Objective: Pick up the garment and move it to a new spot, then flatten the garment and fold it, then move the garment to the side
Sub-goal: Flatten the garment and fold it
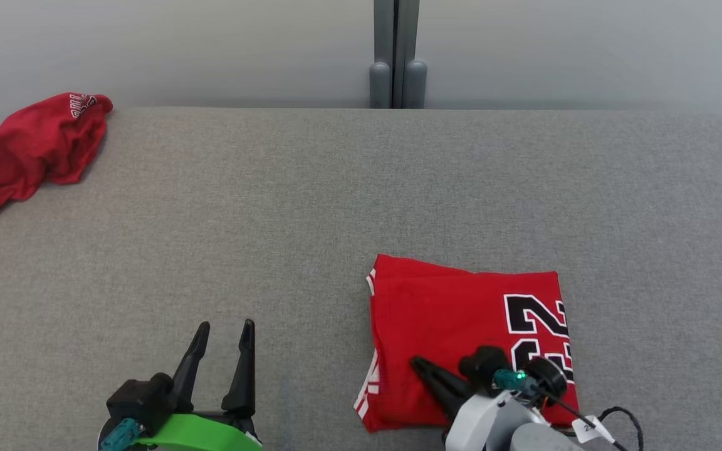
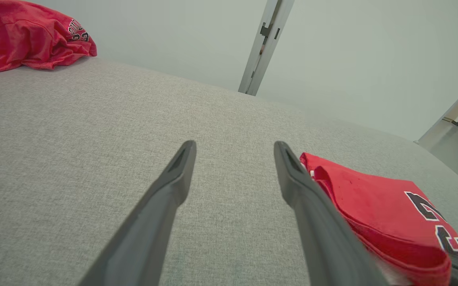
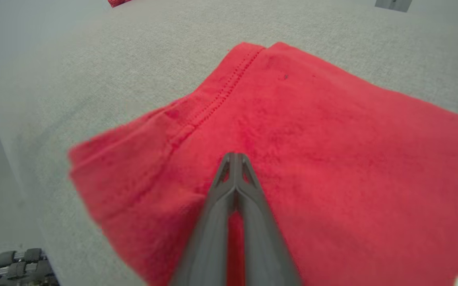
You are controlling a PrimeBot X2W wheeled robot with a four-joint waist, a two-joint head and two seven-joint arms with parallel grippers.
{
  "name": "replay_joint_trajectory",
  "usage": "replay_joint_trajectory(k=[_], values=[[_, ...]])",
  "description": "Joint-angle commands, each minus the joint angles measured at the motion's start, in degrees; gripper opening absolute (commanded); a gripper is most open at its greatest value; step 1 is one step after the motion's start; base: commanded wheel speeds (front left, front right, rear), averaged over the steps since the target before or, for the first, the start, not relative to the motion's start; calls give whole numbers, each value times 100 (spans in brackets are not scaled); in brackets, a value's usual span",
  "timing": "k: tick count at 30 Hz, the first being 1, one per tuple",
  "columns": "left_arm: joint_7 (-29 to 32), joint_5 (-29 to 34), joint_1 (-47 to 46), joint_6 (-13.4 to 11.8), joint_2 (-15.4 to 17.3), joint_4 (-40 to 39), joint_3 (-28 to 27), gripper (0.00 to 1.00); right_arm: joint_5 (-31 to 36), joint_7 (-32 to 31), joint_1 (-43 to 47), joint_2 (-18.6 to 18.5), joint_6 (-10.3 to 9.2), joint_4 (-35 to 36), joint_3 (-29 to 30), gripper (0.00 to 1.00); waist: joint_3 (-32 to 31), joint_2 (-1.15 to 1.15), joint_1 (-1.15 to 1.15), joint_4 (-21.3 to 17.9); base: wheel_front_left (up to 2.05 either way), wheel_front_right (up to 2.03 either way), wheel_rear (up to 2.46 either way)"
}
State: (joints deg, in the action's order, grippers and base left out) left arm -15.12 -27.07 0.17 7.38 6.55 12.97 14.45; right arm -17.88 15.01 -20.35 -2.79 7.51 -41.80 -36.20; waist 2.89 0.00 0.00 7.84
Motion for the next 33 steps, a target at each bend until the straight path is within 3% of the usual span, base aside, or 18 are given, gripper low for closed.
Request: replay_joint_trajectory(k=[1,6,13,17,18,19,26,33], values=[[-2,79,-64,18,-12,-14,-17,100,-77,22,26,-24,-6,-1,-210,0,5,0,0,-20,0,0,0],[-2,70,-92,18,-60,15,-19,100,-305,22,-134,-22,-6,-65,-787,0,25,0,0,-77,0,0,0],[-2,132,-118,18,-109,-70,-152,100,-67,23,-258,-23,-6,304,-205,0,-23,0,0,-188,0,0,0],[-1,208,-115,18,-165,-131,-200,100,201,23,-147,-23,-6,753,512,44,-116,0,0,-288,0,0,0],[-2,232,-113,18,-184,-136,-211,100,265,23,-94,-22,-6,878,696,78,-150,0,0,-319,0,0,0],[-2,254,-109,18,-199,-136,-213,100,321,23,-55,-22,-6,984,855,100,-173,0,0,-341,0,0,0],[-2,364,30,18,-286,-54,-223,100,698,23,386,-21,-6,1638,2005,100,-326,0,0,-526,0,0,0],[-2,442,223,18,-319,63,-463,100,625,22,911,-23,-6,1917,2640,100,-451,0,0,-640,0,0,0]])
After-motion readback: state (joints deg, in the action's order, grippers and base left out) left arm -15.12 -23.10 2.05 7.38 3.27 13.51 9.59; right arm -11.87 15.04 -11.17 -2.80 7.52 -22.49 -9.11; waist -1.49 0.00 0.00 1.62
